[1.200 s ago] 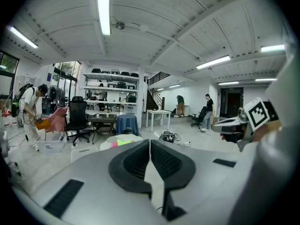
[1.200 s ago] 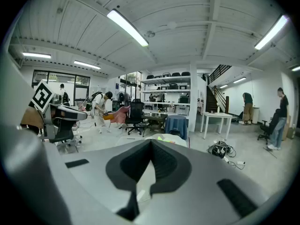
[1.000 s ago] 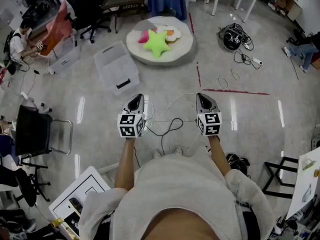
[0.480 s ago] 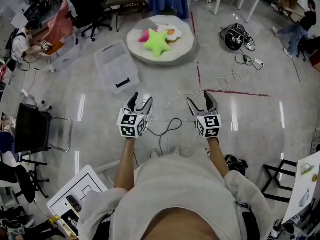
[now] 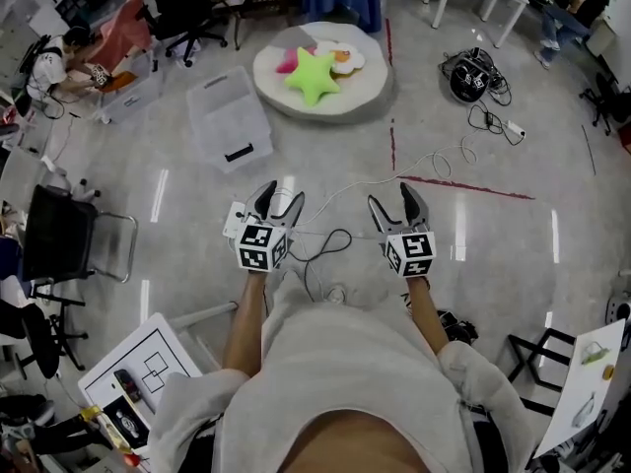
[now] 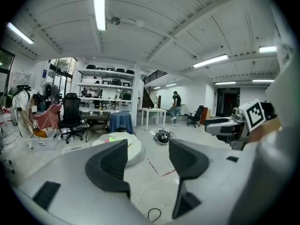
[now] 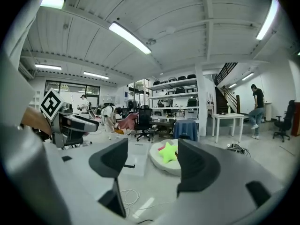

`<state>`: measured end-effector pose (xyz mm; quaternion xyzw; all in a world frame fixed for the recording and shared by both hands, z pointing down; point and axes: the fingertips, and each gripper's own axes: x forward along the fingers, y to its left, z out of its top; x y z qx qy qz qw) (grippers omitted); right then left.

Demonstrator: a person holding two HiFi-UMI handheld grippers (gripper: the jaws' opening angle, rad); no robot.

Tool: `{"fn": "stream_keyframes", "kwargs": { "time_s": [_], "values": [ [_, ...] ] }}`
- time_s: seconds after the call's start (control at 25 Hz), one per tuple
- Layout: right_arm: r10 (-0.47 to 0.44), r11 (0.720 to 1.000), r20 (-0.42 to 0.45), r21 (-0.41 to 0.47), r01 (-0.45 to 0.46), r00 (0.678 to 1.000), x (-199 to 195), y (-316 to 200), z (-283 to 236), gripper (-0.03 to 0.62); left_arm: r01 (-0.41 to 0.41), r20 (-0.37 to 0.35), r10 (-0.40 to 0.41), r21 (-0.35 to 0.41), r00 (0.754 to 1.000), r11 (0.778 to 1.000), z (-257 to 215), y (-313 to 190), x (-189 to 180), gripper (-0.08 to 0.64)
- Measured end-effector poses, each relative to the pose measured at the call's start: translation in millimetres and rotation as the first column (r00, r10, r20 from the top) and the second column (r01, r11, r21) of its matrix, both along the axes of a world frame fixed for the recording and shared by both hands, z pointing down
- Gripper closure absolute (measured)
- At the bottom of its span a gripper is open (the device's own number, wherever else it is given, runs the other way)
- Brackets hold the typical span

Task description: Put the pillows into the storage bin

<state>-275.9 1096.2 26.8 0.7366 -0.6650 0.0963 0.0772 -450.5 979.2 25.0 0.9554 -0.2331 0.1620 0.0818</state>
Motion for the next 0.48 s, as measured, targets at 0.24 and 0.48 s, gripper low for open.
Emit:
{"fn": "stream_keyframes", "kwargs": {
  "time_s": [0.24, 0.48],
  "values": [
    [-0.016, 1.000, 0.001, -0.018, 0.016, 1.000, 17, -29, 3, 0.316, 0.026, 0.012, -0.026, -0.008, 1.000, 1.000, 6, -25, 11, 0.303],
    [-0.009, 0.999, -0.009, -0.044, 0.009, 1.000, 36, -68, 16, 0.324, 0.041, 0.002, -0.040, -0.030, 0.999, 0.999, 21, -70, 27, 0.304]
  ]
}}
